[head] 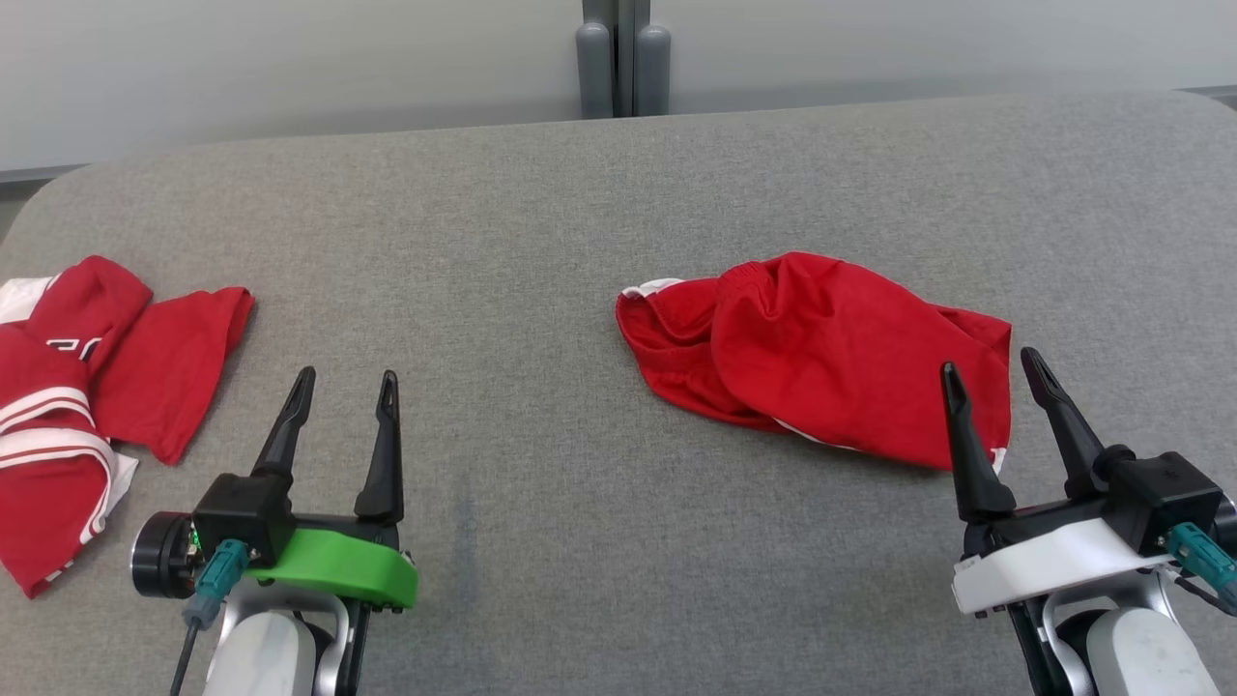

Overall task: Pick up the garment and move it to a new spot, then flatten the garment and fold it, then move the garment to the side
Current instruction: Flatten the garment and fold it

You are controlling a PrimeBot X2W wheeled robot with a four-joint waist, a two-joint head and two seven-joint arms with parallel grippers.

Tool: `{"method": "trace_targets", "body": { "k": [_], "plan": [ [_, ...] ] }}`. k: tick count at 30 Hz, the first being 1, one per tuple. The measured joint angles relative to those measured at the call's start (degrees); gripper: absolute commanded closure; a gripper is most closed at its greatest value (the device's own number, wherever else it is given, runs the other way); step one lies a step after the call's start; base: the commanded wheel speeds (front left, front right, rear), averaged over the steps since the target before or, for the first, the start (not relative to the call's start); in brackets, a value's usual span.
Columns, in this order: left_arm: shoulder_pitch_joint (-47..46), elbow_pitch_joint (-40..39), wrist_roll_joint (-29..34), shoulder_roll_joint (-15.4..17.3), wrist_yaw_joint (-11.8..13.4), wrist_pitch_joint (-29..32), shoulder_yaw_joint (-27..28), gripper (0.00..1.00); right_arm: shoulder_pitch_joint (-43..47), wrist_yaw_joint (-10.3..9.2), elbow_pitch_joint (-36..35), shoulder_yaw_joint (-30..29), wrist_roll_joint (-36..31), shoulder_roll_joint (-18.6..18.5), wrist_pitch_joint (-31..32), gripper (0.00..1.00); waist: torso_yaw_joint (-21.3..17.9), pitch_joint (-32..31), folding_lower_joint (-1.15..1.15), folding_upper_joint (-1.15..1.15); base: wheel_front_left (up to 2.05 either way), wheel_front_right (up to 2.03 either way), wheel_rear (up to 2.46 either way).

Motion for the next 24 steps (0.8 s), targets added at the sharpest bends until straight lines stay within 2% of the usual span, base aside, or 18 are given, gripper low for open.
{"method": "trace_targets", "body": {
  "k": [14,24],
  "plan": [
    [0.6,0.3,0.4,-0.1,-0.3,0.0,-0.1,0.0,1.2,0.0,-1.4,1.1,0.0,0.1,2.1,0.0,-0.3,-0.7,0.0,0.0,0.0,0.0,0.0],
    [-1.3,-0.1,0.6,-0.6,-0.5,0.0,-0.4,0.0,-1.2,0.01,9.2,7.5,0.1,-1.5,3.7,0.0,0.4,2.3,0.0,0.0,0.0,0.0,0.0]
  ]
}}
